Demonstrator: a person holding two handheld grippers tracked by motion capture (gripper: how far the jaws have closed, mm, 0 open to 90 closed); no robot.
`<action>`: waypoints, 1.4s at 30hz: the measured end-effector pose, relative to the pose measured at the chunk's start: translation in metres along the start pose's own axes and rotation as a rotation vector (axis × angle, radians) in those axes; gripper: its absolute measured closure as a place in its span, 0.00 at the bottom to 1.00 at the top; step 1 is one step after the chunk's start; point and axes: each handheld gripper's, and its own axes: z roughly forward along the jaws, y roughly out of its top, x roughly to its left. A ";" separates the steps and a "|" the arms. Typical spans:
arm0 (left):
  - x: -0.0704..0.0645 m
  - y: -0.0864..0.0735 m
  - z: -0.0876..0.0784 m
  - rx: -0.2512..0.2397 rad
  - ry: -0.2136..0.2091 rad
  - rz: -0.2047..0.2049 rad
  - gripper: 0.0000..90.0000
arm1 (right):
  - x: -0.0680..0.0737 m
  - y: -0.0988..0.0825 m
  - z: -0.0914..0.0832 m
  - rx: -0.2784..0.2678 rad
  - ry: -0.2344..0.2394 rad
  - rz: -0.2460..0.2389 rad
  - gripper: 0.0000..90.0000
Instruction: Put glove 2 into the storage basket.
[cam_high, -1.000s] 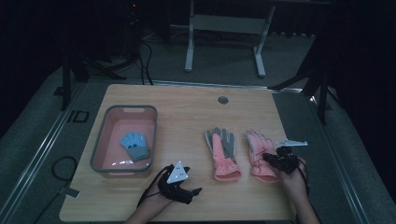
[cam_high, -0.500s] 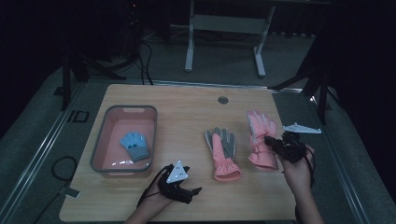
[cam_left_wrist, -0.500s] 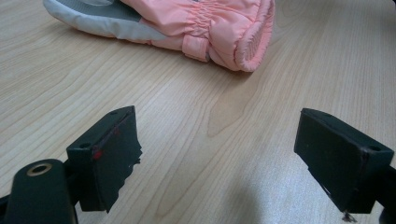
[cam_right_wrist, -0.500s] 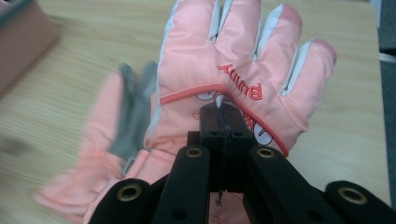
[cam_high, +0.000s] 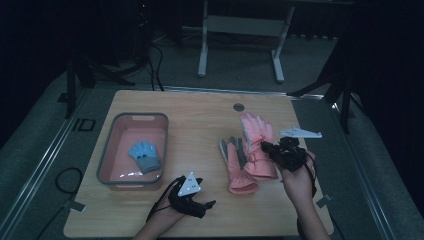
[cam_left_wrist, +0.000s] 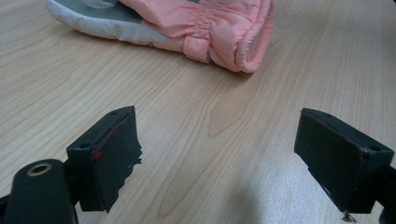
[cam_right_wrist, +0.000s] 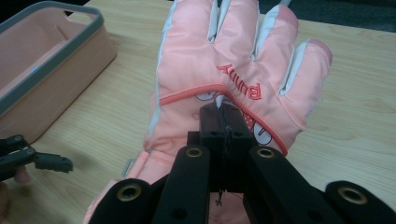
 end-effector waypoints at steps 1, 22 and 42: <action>0.000 0.000 0.000 -0.001 0.002 0.000 0.16 | 0.003 0.000 0.002 0.003 0.011 0.000 1.00; 0.000 0.000 -0.002 0.002 0.003 -0.003 0.16 | 0.027 -0.035 0.066 0.151 -0.030 -0.013 0.99; 0.002 0.012 -0.003 -0.024 -0.006 -0.059 0.16 | 0.016 -0.045 0.076 0.133 0.046 -0.003 0.70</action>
